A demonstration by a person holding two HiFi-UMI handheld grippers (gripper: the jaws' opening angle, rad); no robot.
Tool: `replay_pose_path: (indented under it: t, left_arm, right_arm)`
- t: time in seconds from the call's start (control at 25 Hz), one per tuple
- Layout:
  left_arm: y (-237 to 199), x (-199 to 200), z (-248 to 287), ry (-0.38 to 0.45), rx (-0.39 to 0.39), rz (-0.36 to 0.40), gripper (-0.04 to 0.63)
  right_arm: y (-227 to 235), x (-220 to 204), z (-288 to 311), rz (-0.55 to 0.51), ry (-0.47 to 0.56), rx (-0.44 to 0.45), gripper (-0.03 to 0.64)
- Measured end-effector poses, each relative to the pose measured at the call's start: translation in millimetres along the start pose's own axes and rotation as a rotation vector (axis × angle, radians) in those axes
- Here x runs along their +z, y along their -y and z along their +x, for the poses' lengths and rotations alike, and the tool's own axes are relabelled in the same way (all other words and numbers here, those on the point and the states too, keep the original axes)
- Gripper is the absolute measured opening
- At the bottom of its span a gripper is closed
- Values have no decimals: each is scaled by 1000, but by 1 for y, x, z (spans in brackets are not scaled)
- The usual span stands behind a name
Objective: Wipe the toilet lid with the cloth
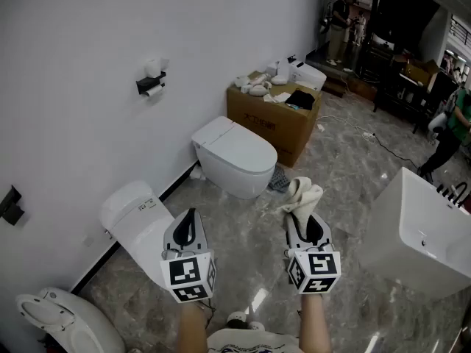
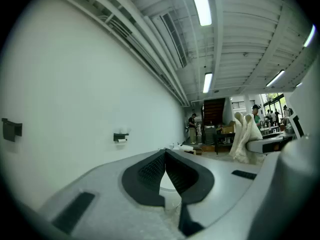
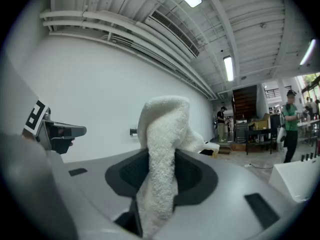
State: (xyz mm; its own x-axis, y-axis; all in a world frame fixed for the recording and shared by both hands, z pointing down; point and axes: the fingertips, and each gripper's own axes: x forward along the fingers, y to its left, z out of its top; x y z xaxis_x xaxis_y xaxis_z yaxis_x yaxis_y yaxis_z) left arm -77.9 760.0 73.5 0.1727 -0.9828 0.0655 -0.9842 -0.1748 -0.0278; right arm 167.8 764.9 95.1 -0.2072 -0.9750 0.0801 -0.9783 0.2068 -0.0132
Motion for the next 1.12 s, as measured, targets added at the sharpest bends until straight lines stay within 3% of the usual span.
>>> replay_pose_path:
  t: [1.12]
  left_arm:
    - [-57,-5,46,8,0,-10,9]
  right_arm:
    - [-15,6,54,13,29,-57,138]
